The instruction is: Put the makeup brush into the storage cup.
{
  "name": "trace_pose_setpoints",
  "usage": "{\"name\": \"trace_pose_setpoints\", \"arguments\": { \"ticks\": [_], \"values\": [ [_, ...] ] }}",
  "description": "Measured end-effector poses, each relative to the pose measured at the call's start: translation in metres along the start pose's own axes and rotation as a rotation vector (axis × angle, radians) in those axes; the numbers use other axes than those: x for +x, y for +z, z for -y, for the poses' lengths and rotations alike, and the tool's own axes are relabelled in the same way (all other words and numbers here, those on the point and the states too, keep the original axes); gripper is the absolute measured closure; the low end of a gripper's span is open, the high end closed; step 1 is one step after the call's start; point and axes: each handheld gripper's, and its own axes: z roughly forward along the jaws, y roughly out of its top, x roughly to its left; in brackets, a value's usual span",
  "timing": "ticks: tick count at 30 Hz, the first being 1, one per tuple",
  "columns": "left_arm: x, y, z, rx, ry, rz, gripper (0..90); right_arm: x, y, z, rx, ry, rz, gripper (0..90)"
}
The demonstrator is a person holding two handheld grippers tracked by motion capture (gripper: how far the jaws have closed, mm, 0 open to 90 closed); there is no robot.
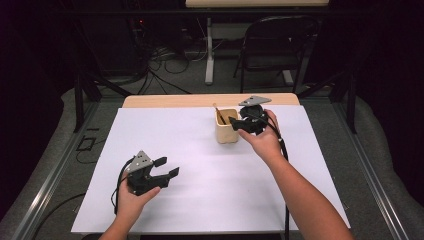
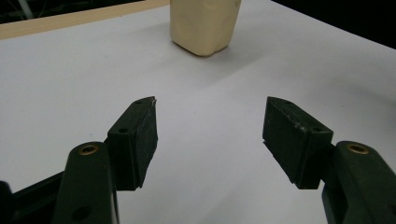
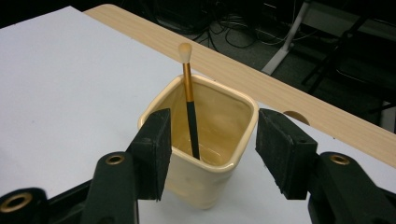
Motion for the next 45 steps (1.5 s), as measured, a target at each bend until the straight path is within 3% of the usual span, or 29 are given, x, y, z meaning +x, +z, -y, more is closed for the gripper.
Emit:
{"name": "trace_pose_setpoints", "arguments": {
  "ticks": [31,45],
  "values": [
    [-0.001,0.000,0.000,0.002,0.000,-0.002,35.4,0.004,-0.036,0.026,0.036,-0.068,-0.105,45.1],
    [-0.001,0.000,0.000,0.004,0.002,-0.004,35.4,0.004,-0.051,0.039,0.037,-0.073,-0.132,45.1]
  ]
}}
